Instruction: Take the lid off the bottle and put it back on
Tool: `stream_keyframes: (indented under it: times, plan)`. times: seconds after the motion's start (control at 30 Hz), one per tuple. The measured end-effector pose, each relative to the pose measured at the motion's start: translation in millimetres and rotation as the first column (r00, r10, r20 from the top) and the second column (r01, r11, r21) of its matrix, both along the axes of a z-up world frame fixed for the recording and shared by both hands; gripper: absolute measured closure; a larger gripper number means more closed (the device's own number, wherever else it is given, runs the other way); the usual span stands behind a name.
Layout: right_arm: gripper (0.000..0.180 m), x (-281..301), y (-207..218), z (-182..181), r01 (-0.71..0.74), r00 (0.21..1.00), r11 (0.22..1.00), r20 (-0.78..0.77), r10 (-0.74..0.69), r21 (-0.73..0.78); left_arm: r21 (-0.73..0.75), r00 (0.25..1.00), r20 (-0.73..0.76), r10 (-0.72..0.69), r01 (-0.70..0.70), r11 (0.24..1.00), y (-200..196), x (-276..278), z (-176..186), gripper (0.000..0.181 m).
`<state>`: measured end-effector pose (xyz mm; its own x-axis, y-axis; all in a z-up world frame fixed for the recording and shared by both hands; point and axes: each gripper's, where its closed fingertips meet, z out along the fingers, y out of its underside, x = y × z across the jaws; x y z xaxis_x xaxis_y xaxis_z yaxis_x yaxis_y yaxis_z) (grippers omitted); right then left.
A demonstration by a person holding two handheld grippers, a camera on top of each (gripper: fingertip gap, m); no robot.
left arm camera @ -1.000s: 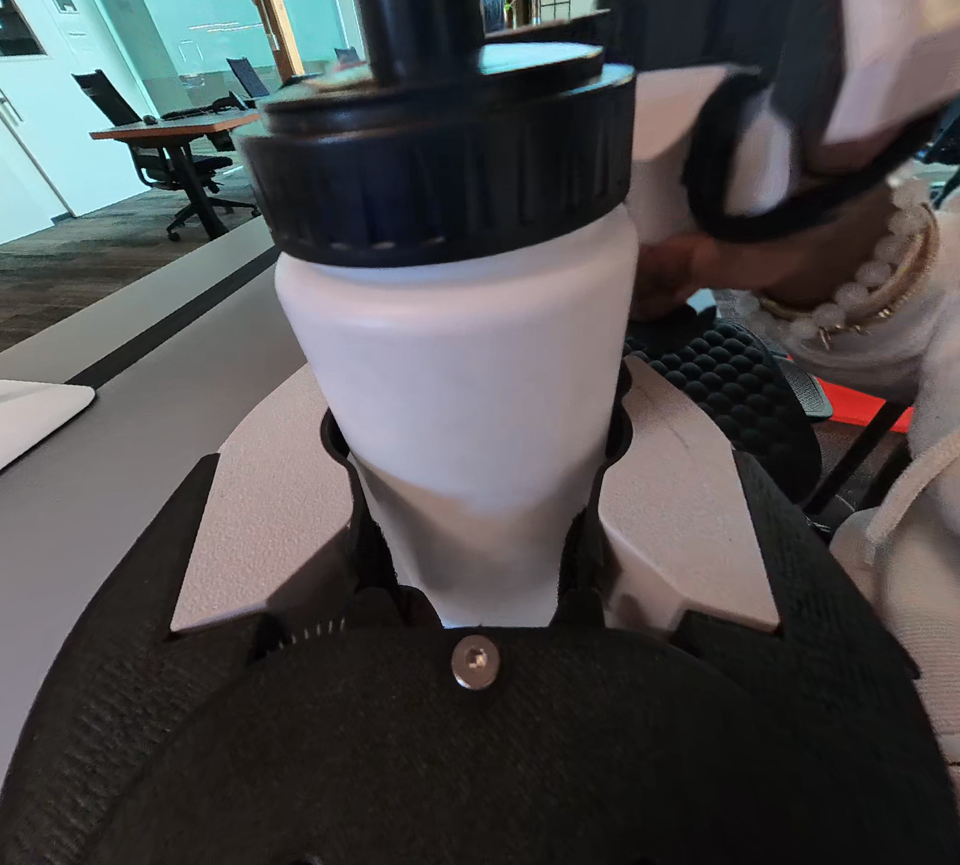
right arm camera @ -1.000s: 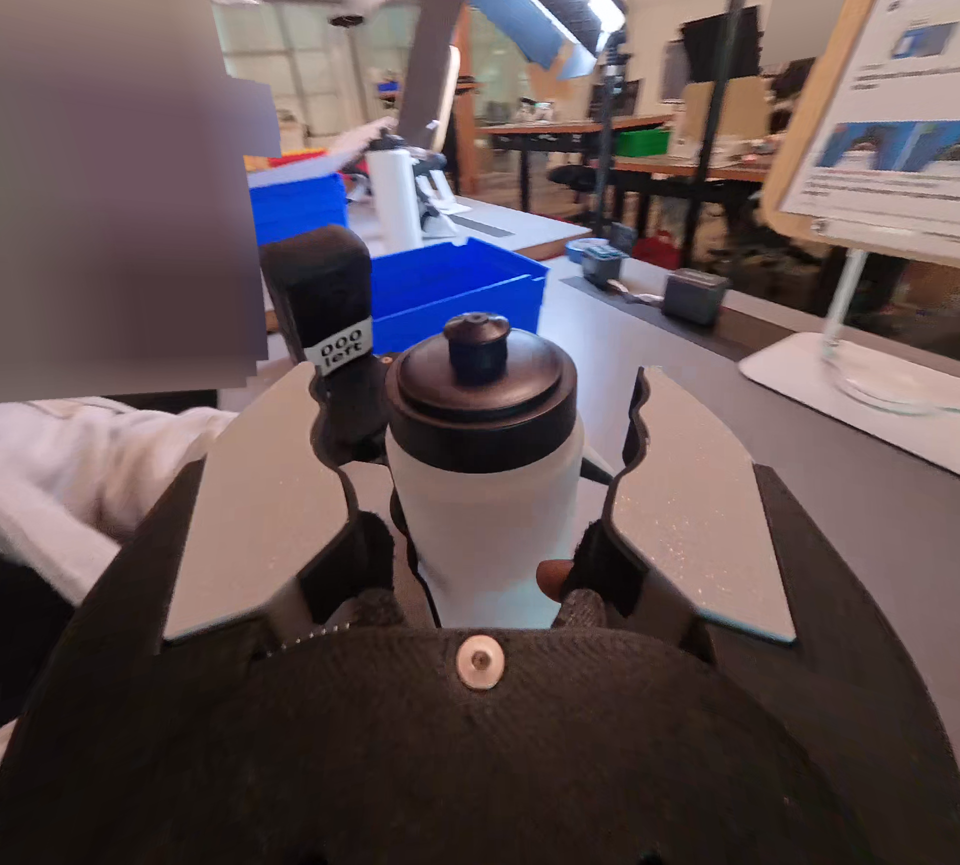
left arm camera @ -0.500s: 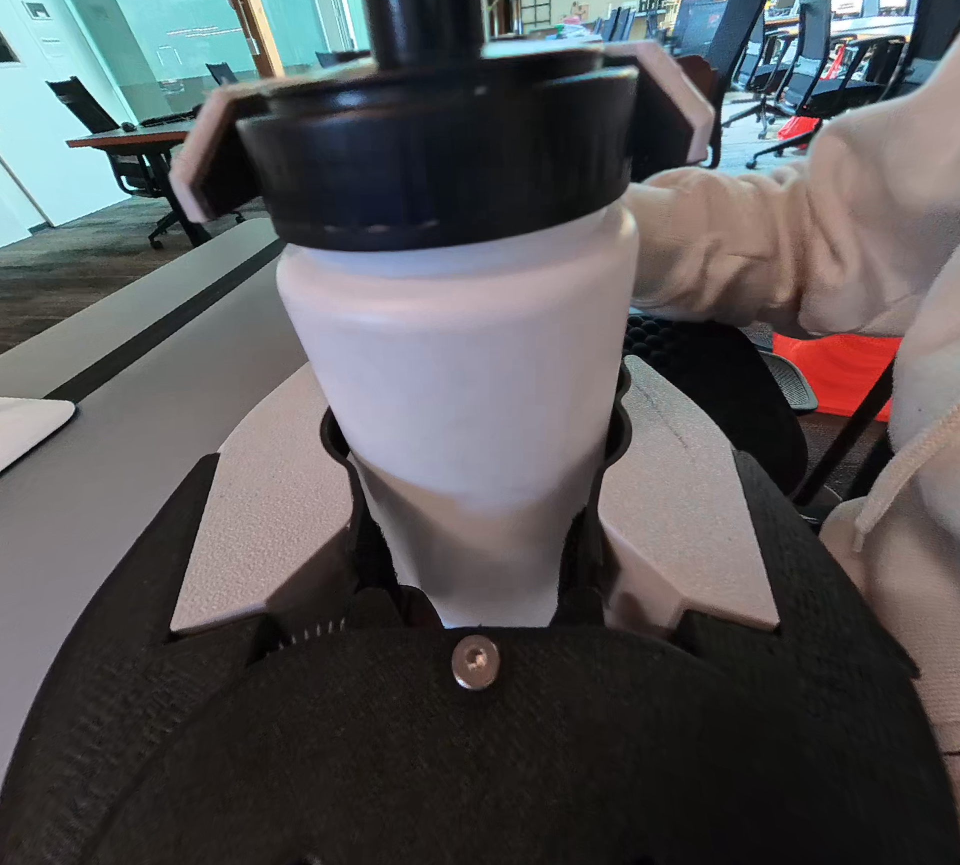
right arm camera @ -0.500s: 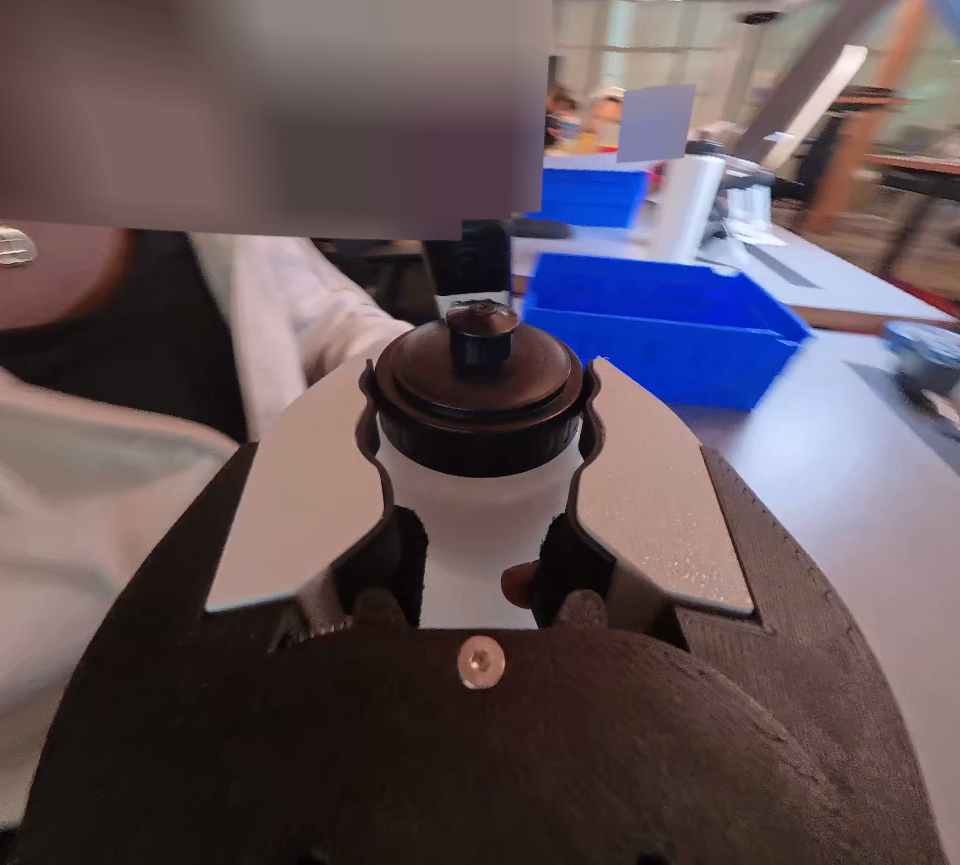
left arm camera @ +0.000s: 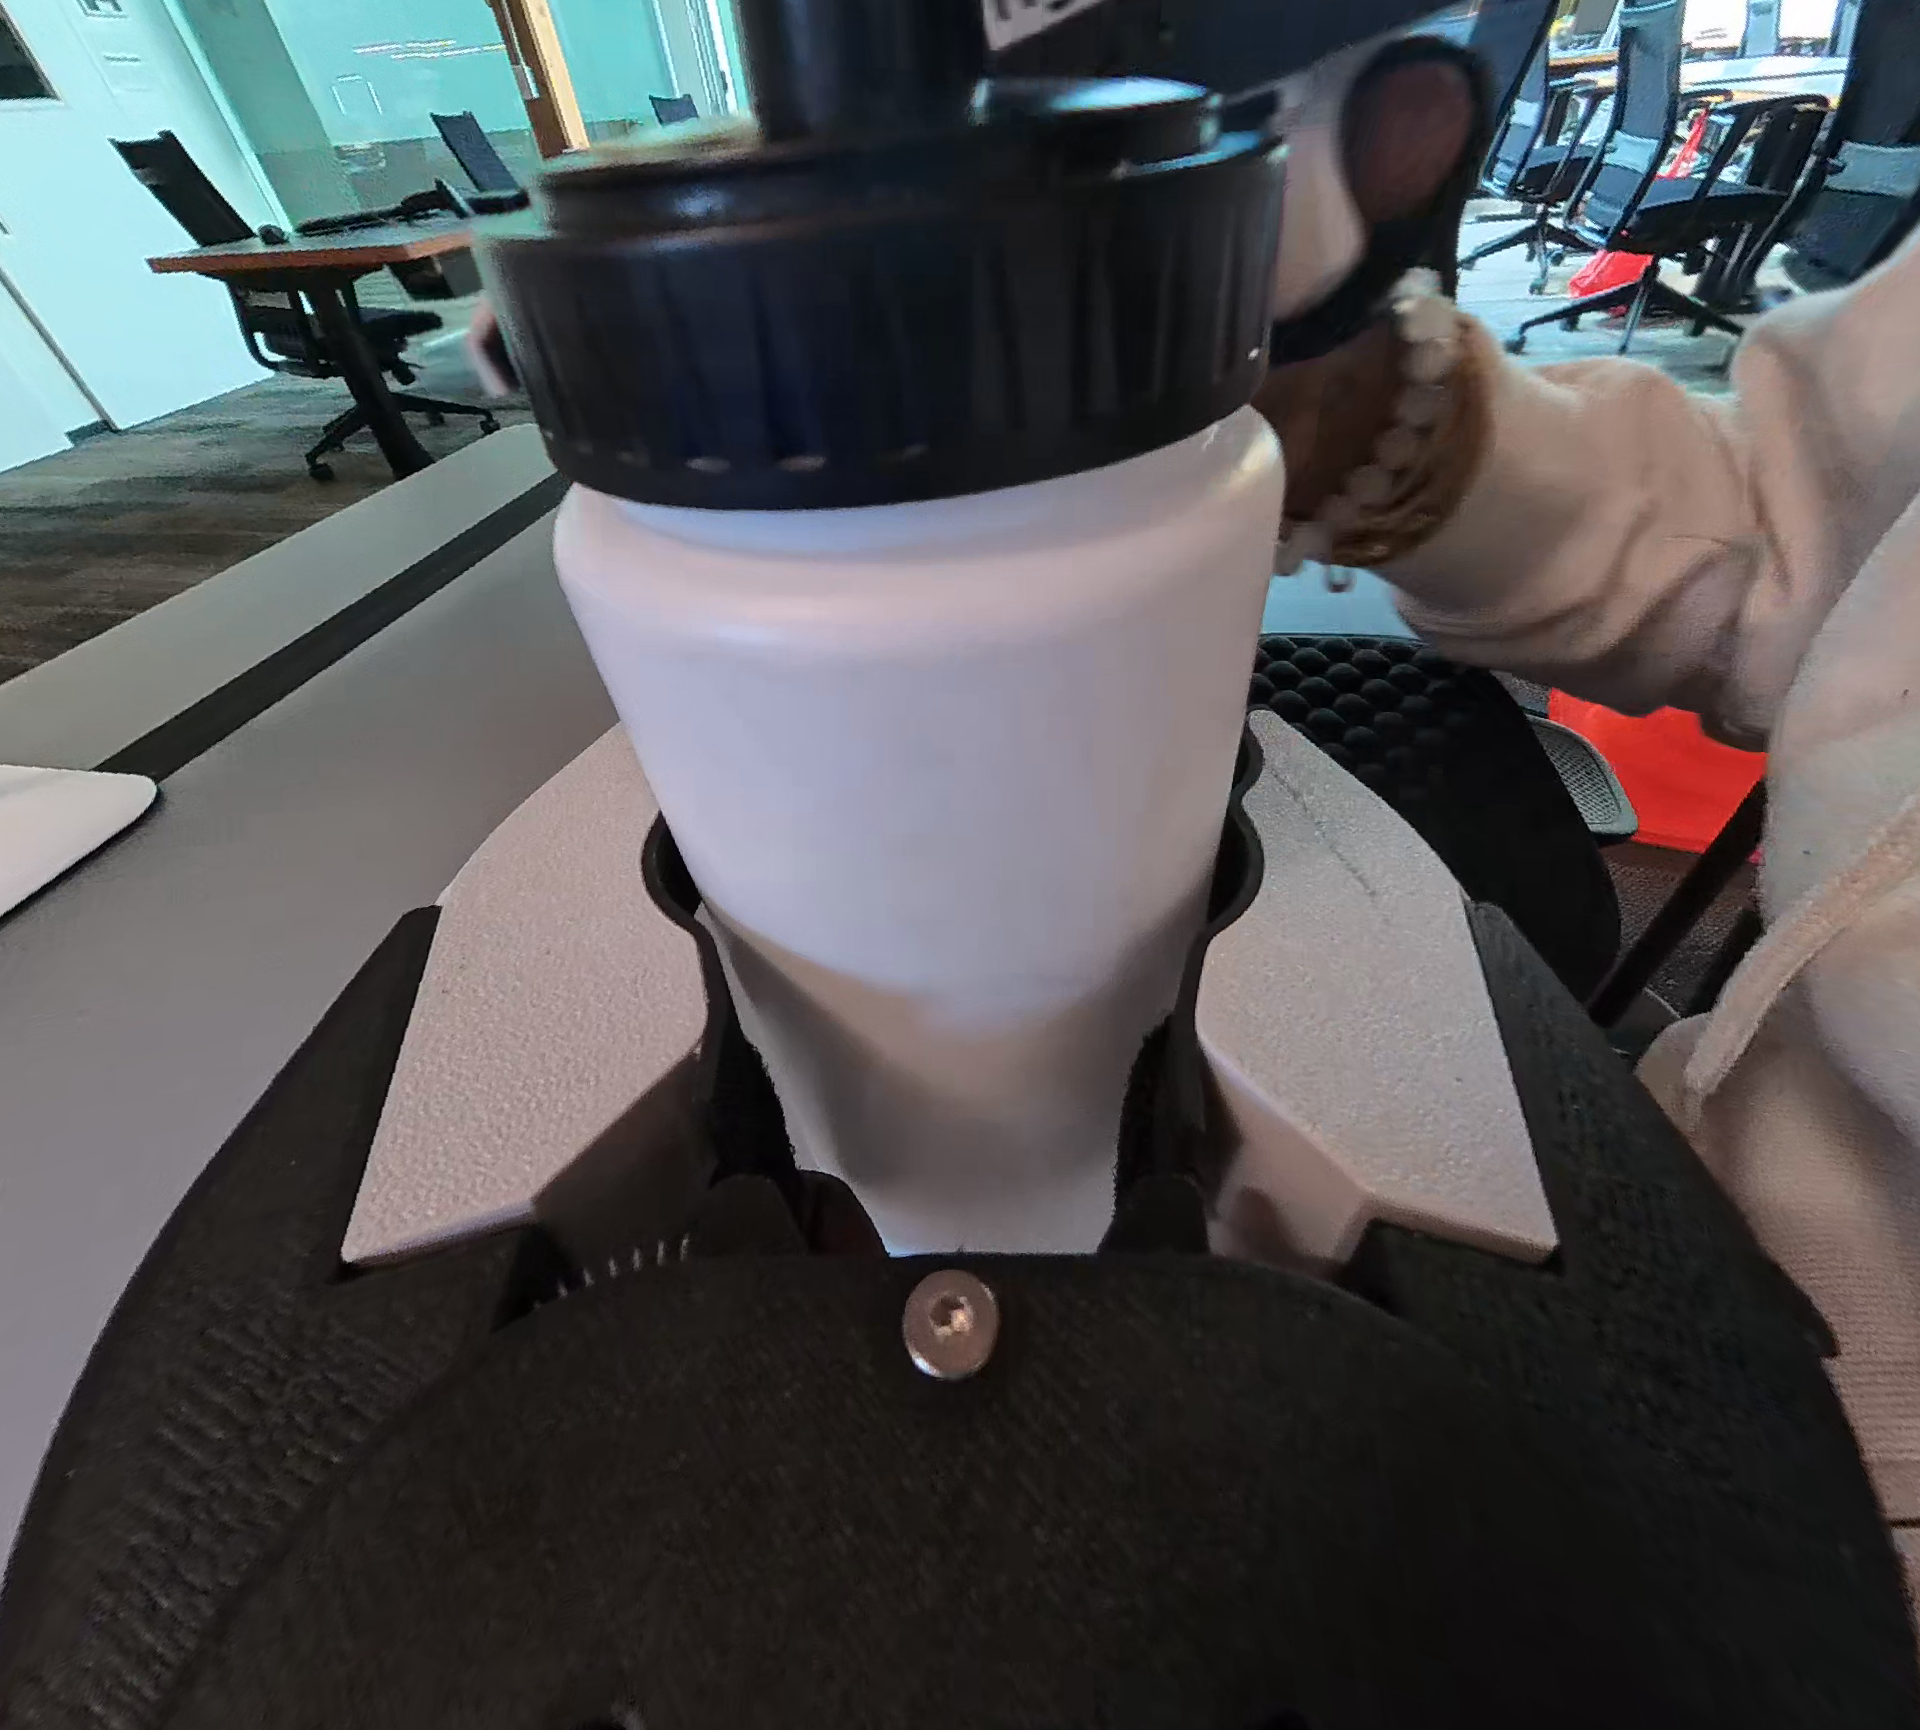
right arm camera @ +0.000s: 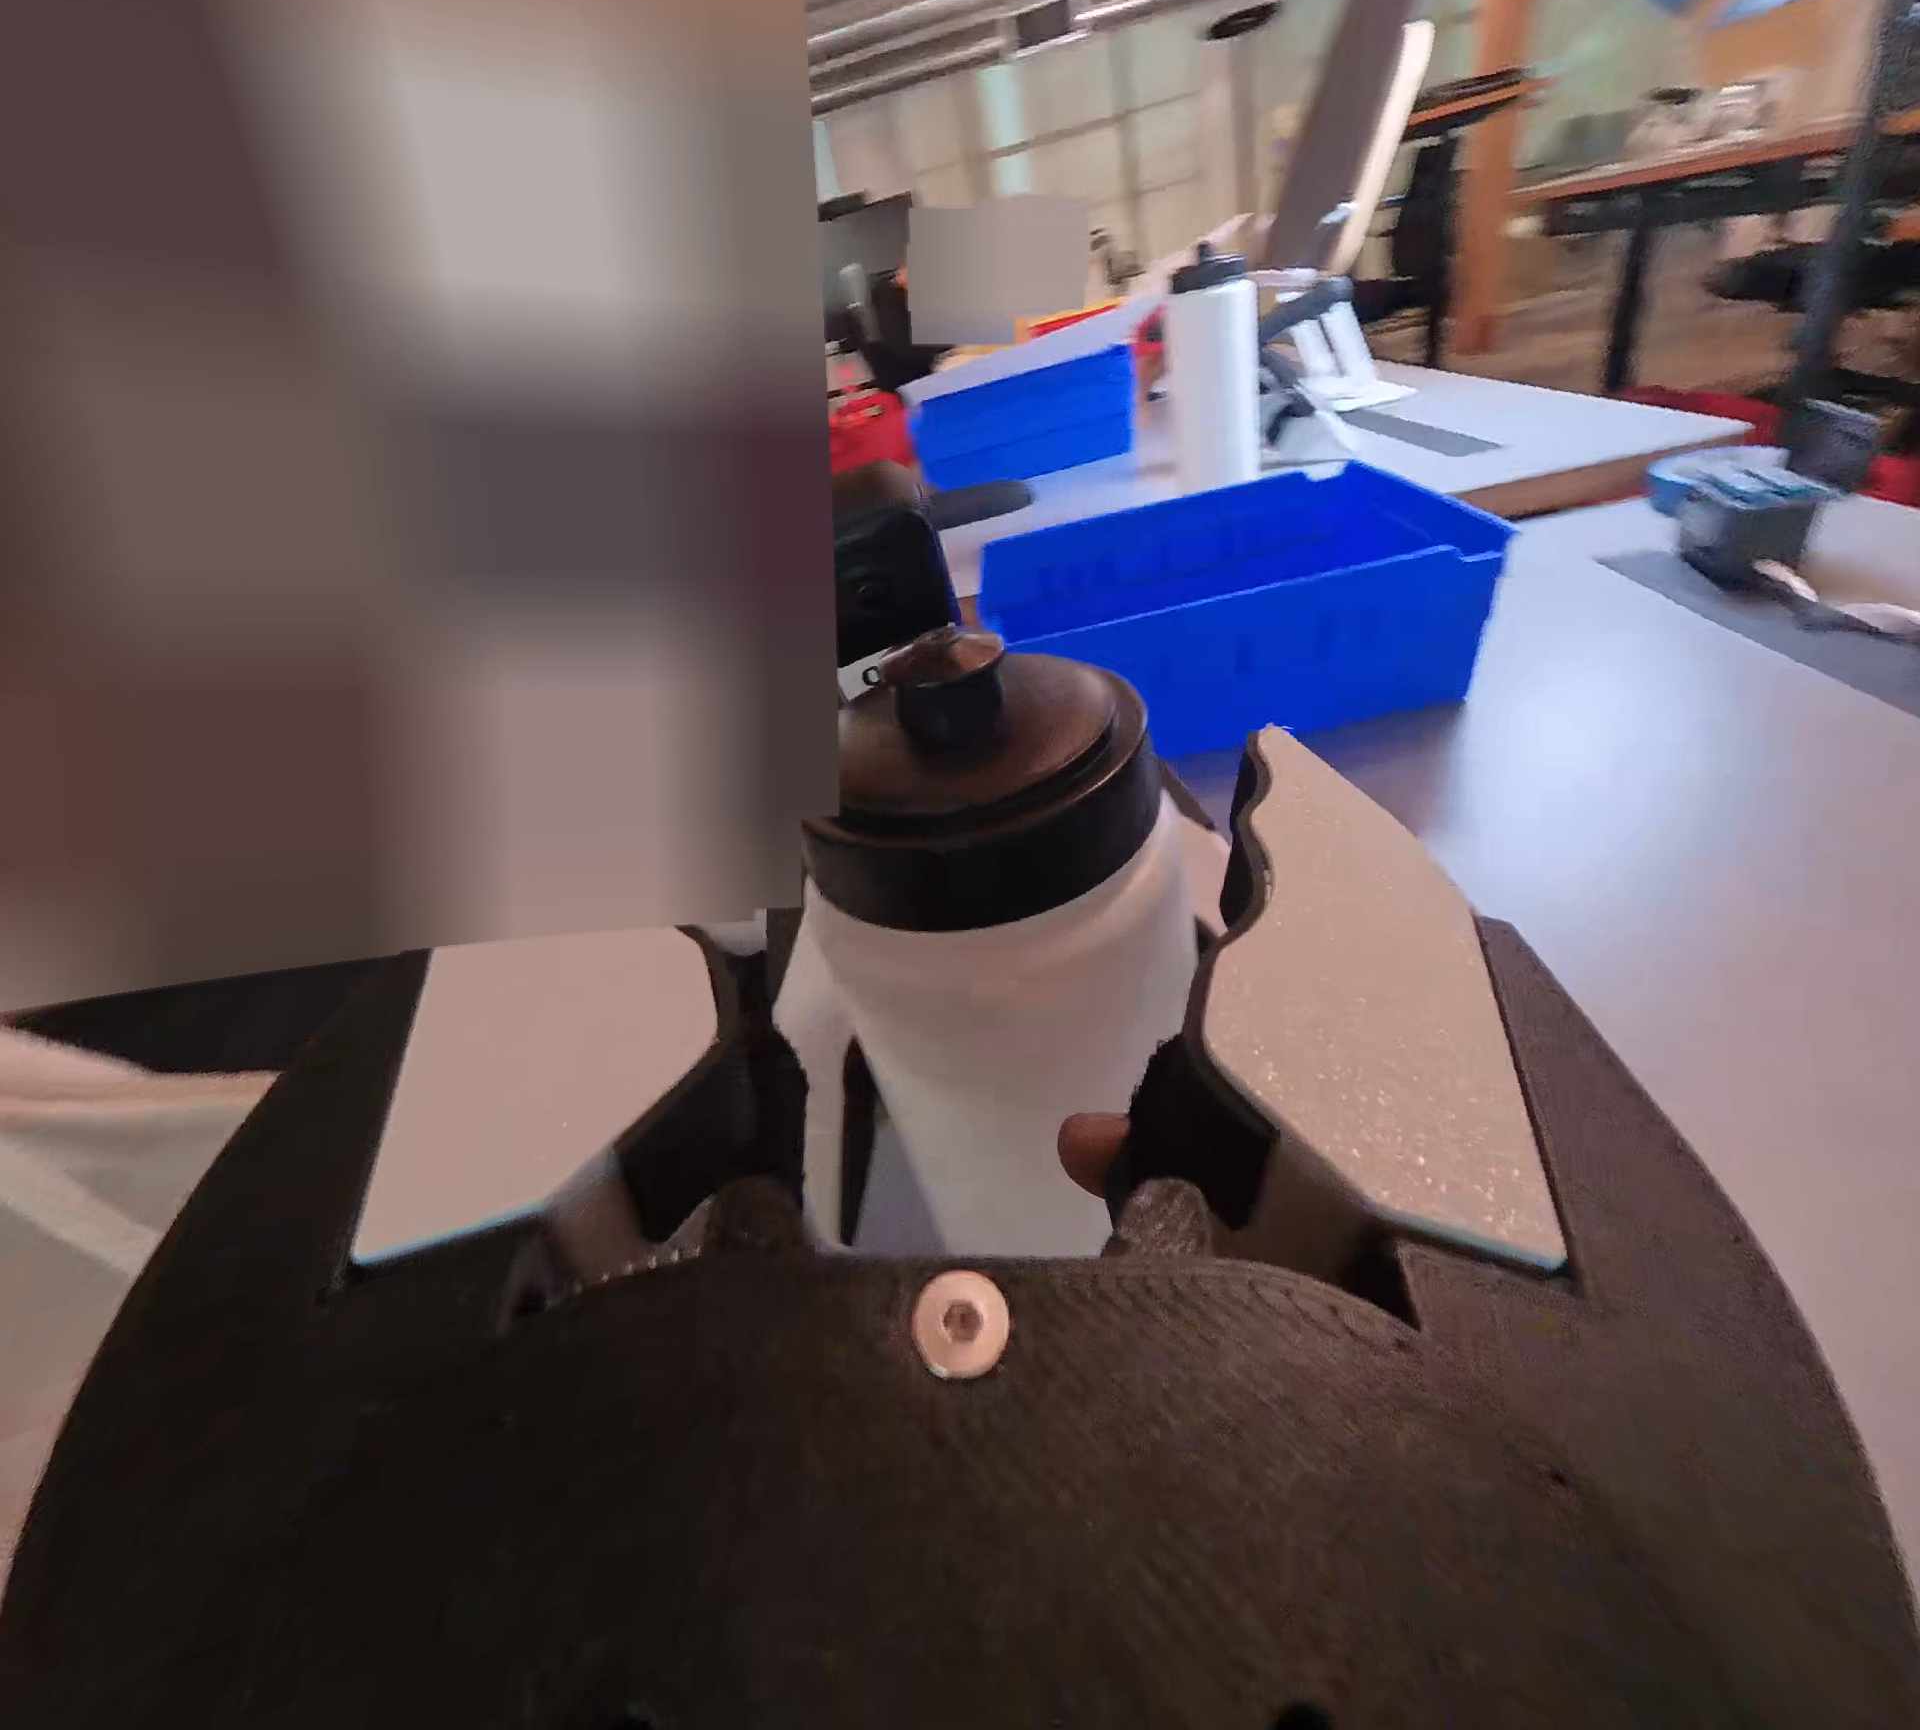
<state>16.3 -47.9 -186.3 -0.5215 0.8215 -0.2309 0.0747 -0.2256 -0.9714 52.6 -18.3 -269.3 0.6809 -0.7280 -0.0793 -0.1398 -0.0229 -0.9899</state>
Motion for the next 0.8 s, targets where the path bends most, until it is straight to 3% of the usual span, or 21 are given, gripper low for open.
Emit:
stream_keyframes:
  times: [0.17,0.33,0.43,0.57,0.7,0.8]
  plan:
    - [0.085,-3.2,7.7,-4.2,0.382,0.924,0.921,-0.032,-0.38,0.083,0.001,1.0,-0.004,0.007,-0.007,1.0,0.3,0.1,-0.1,0.083]
    - [0.105,-10.4,3.5,-11.9,0.461,0.886,0.854,-0.076,-0.457,0.24,0.001,1.0,-0.003,0.012,-0.012,1.0,0.3,-0.6,0.0,0.083]
    - [0.105,-9.4,-0.1,-13.1,0.326,0.945,0.914,-0.042,-0.325,0.243,0.002,1.0,-0.005,0.003,-0.003,1.0,-0.7,0.0,-0.1,0.083]
    - [0.105,-6.1,-6.7,-12.9,0.015,0.999,0.971,-0.048,-0.004,0.24,0.001,1.0,-0.007,-0.011,0.011,1.0,-2.5,1.2,-0.1,0.083]
    - [0.105,1.6,-12.5,-10.5,-0.338,0.93,0.923,-0.083,0.357,0.184,0.004,1.0,-0.006,-0.024,0.024,1.0,-3.5,3.3,0.0,0.083]
    - [0.105,-0.5,-13.5,-10.3,-0.426,0.893,0.888,-0.073,0.443,0.172,-0.001,1.0,0.006,-0.021,0.021,1.0,-3.4,0.9,0.3,0.083]
